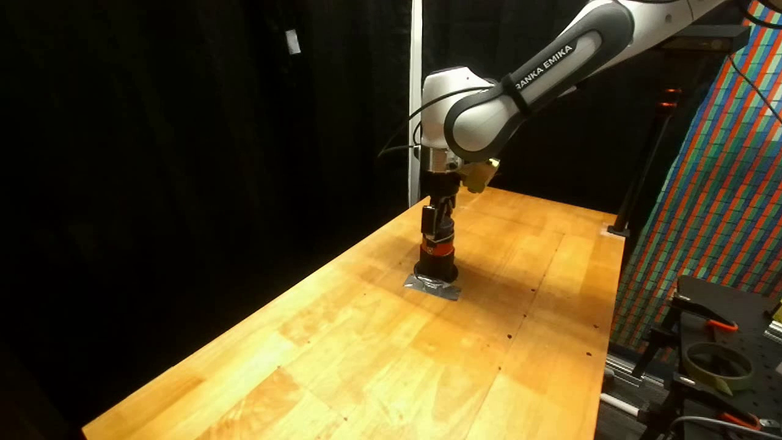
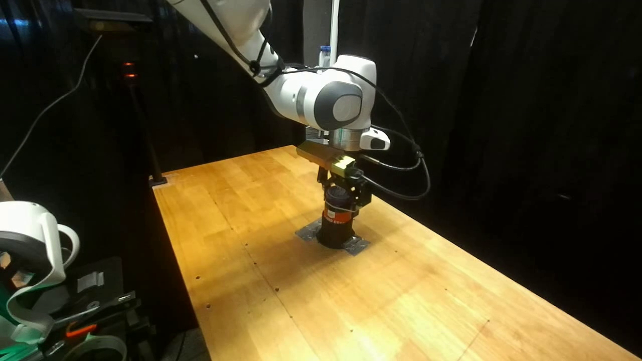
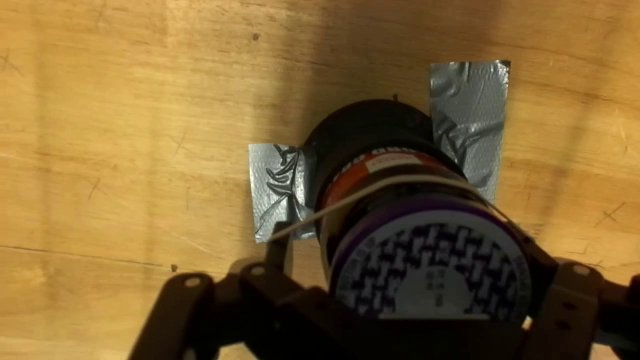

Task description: Put the rubber band on the jar.

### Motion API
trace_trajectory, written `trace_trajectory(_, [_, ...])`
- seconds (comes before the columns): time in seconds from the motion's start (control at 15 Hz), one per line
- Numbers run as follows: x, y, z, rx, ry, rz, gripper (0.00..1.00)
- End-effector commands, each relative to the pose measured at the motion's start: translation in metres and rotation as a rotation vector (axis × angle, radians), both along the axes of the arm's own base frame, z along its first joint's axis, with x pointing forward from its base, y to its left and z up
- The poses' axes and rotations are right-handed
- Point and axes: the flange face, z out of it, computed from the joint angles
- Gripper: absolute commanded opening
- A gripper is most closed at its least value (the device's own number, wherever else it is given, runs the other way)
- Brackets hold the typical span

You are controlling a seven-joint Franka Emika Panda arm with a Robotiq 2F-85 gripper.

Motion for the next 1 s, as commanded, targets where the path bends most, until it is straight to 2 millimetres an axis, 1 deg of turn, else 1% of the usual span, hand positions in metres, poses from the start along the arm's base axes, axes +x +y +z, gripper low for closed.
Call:
trace_trajectory(0.0, [0.013, 0.006, 0.007, -0.035, -0.036, 0.042, 1.00])
trace_trajectory(0.2, [0.017, 0.014, 0.008, -0.052, -0.048, 0.070, 1.00])
trace_trajectory(0.47, [0.017, 0.016, 0.003, -0.059, -0.029, 0.081, 1.00])
trace_trajectory(0.67, [0.006, 0.013, -0.004, -0.051, 0.055, 0.080, 1.00])
trace_trajectory(0.87, [-0.005, 0.012, 0.003, -0.051, 0.100, 0.092, 1.00])
trace_trajectory(0.93, [-0.008, 0.013, 0.008, -0.048, 0.100, 0.101, 0.81])
